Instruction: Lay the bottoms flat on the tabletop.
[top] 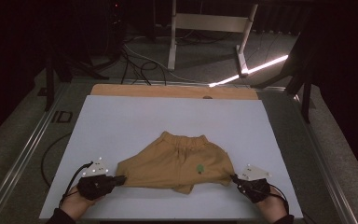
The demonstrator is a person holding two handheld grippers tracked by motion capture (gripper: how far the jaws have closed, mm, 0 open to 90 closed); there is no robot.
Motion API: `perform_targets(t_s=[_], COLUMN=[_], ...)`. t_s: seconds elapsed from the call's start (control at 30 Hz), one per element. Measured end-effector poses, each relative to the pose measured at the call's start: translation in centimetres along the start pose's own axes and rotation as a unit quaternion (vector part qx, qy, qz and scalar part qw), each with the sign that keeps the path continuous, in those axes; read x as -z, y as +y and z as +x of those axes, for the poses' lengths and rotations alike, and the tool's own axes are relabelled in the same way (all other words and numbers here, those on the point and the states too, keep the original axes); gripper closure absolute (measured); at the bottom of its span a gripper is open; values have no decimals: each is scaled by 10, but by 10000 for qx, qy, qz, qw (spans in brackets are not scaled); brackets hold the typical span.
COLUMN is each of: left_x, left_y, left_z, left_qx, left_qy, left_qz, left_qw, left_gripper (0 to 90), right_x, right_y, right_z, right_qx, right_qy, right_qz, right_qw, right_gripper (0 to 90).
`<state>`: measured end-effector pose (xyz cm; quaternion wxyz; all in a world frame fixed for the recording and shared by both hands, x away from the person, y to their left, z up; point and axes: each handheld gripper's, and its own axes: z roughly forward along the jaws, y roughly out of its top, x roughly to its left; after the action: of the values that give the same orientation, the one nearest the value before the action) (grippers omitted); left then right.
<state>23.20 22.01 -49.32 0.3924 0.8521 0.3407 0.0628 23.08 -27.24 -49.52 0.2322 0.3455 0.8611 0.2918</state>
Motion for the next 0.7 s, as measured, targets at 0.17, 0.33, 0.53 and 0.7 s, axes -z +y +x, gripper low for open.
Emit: perform_targets(t_s=[0.17, 0.33, 0.53, 0.7], left_x=[7, 11, 11, 9], left_y=[-3, 8, 30, 49], left_z=[3, 4, 9, 15], left_qx=[38, 113, -90, -109], left_qy=[-44, -233, -314, -345], left_qz=[-184, -371, -344, -389], left_qw=[9998, 9990, 9989, 9986], left_gripper=[729, 309, 49, 12], right_x=[10, 14, 10, 5], right_y=[-6, 6, 21, 32], right_z=[-14, -15, -20, -25], right_qx=[-429, -566, -861, -877], right_qy=[-88, 115, 334, 493], right_qz=[-353, -624, -995, -1181], right_qw=[9984, 9964, 9907, 9879], right_gripper=[893, 601, 307, 138])
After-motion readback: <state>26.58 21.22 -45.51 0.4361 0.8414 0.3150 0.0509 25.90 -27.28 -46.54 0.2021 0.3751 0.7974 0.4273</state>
